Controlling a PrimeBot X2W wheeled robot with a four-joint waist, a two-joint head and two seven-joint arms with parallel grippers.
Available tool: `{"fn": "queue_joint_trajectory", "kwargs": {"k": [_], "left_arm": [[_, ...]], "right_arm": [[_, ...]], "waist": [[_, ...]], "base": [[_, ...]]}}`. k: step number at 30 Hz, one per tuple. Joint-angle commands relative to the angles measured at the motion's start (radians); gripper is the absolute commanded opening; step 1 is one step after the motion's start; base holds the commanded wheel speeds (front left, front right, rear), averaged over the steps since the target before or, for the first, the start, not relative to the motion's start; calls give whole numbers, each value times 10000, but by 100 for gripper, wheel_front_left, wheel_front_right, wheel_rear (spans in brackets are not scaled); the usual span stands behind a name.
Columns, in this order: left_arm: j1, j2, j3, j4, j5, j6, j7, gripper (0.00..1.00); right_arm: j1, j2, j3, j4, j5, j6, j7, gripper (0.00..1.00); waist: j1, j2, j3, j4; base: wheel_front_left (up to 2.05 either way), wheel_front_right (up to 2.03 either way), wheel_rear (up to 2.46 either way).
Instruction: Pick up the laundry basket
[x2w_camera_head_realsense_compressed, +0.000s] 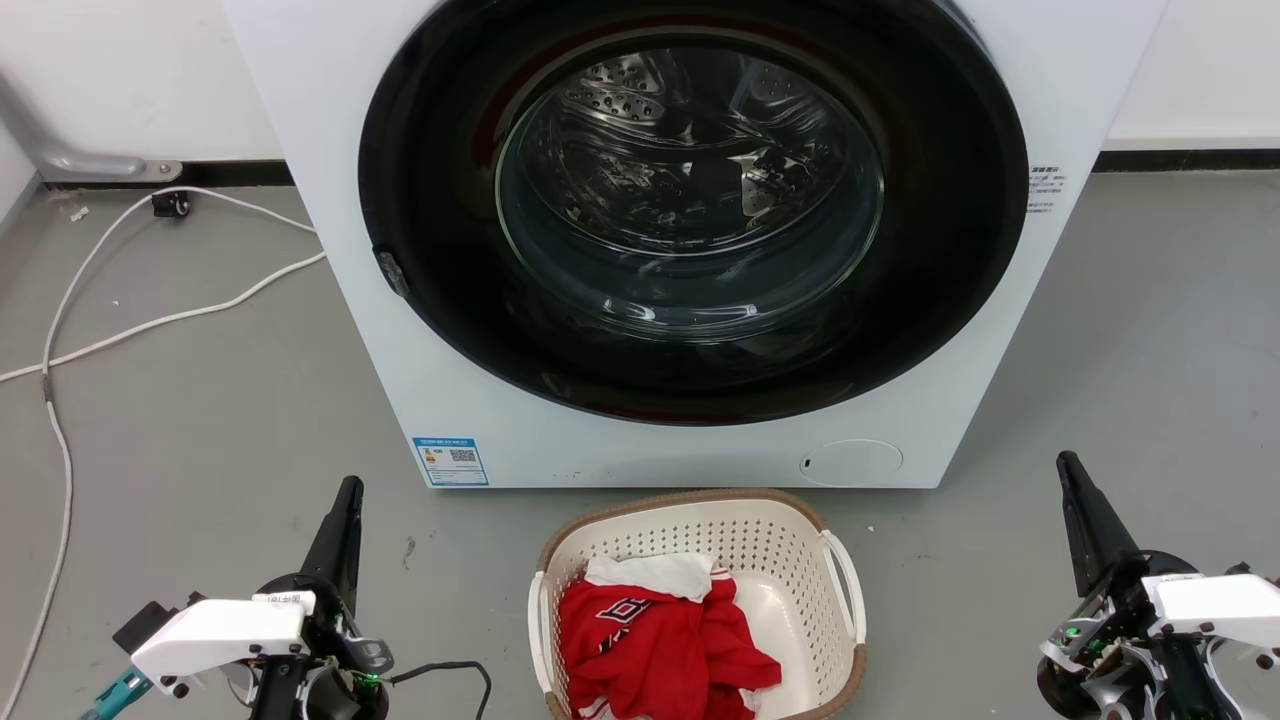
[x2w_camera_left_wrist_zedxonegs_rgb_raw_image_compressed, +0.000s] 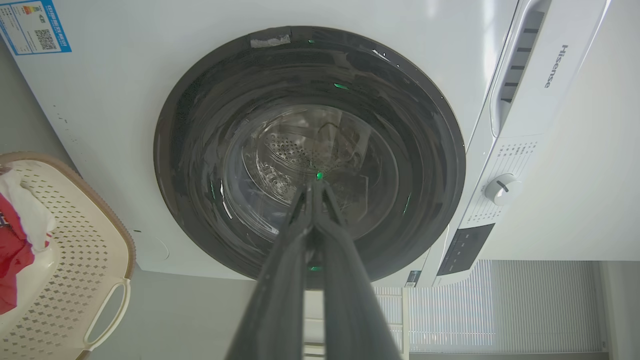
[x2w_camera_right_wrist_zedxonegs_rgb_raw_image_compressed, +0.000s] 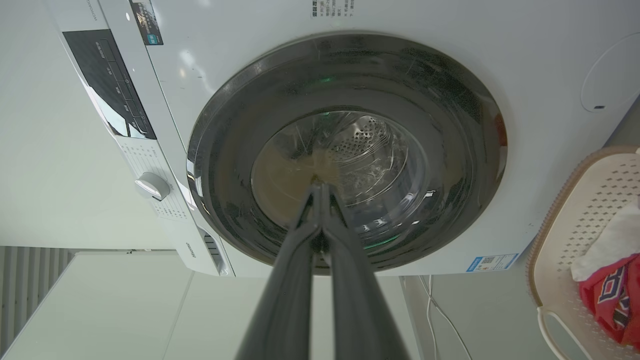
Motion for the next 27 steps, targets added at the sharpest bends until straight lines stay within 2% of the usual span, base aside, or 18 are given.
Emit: {"fn": "queue_joint_trajectory", "kwargs": {"k": [1, 27], "left_arm": [[-98, -7, 32, 9, 60, 1, 31, 0], [-99, -7, 33, 9, 61, 1, 32, 0]], "right_arm": [[-128, 27, -12, 11, -26, 4, 10, 0], [-128, 27, -12, 11, -28, 4, 12, 0]], "waist": [[0, 0, 0, 0], [0, 0, 0, 0]], "base": [[0, 0, 0], [0, 0, 0]]}}
